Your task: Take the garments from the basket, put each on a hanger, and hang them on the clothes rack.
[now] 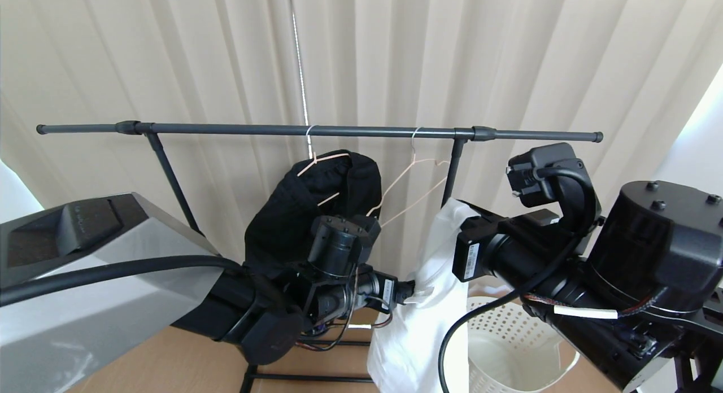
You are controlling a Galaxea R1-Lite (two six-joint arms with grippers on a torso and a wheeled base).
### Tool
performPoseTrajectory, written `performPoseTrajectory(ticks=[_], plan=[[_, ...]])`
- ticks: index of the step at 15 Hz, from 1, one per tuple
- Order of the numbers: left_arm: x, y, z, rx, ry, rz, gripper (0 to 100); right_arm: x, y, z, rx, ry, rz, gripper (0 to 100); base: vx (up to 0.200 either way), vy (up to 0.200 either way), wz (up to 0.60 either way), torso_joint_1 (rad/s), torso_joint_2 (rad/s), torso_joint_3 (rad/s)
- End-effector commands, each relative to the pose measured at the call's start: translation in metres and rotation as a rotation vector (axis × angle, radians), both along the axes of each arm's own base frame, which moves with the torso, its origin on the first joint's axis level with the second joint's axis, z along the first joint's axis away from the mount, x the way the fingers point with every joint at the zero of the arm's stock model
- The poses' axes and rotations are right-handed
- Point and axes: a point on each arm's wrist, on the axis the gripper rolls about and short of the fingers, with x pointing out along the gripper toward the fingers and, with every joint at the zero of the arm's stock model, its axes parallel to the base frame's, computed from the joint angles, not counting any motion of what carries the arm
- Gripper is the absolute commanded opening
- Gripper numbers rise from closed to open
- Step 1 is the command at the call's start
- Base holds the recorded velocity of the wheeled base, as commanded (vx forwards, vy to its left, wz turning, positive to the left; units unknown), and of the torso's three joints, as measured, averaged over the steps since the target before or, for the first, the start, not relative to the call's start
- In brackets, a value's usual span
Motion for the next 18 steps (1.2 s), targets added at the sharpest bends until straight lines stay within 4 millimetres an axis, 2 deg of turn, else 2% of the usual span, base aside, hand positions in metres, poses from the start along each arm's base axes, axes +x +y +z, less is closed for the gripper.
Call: performPoseTrajectory(ticks=[1, 4, 7, 12, 13, 15, 18], plan=[[0.002, -0.001, -0.009, 0.037, -0.001, -0.011, 100, -0.002, -0.002, 0.002, 0.012, -0.012, 0.002, 0, 0.000, 0.000, 0.00, 0.000, 0.00, 0.000], [0.012, -0.008, -0.024, 0.052, 0.009, -0.008, 100, -0.006, -0.004, 0.002, -0.001, -0.020, 0.008, 0, 0.000, 0.000, 0.00, 0.000, 0.00, 0.000], [0.016, -0.010, -0.027, 0.053, 0.008, -0.001, 100, -0.011, -0.006, 0.004, 0.006, -0.026, 0.039, 0, 0.000, 0.000, 0.00, 0.000, 0.00, 0.000], [0.027, 0.003, -0.036, 0.081, 0.019, 0.057, 100, -0.019, -0.015, 0.010, 0.001, -0.049, 0.076, 0, 0.000, 0.000, 0.00, 0.000, 0.00, 0.000], [0.027, 0.004, -0.036, 0.085, 0.019, 0.065, 0, -0.019, -0.015, 0.011, 0.002, -0.050, 0.075, 0, 0.000, 0.000, 0.00, 0.000, 0.00, 0.000], [0.021, 0.010, -0.028, 0.091, 0.006, 0.090, 0, -0.012, -0.019, 0.010, -0.002, -0.048, 0.043, 0, 0.000, 0.000, 0.00, 0.000, 0.00, 0.000], [0.003, 0.026, 0.008, 0.079, -0.060, 0.132, 0, 0.009, -0.034, 0.006, -0.036, -0.039, -0.054, 0, 0.000, 0.000, 0.00, 0.000, 0.00, 0.000]])
